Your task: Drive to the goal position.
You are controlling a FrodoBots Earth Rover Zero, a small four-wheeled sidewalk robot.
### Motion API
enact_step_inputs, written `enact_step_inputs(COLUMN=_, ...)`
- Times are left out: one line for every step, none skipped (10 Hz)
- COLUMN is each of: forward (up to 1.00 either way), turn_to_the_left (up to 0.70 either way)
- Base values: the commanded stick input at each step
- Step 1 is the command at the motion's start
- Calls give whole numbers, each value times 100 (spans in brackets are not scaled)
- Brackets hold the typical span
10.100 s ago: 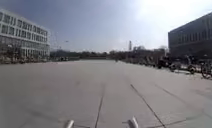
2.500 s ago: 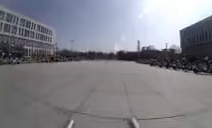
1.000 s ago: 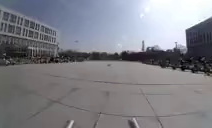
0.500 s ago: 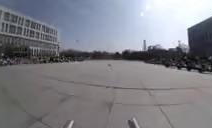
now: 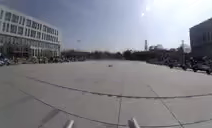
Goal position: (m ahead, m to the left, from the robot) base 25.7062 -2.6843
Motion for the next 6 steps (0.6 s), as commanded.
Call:
enact_step_inputs(forward=100, turn_to_the_left=-19)
enact_step_inputs(forward=100, turn_to_the_left=-27)
enact_step_inputs(forward=100, turn_to_the_left=-27)
enact_step_inputs(forward=58, turn_to_the_left=-34)
enact_step_inputs(forward=0, turn_to_the_left=-45)
enact_step_inputs(forward=0, turn_to_the_left=-45)
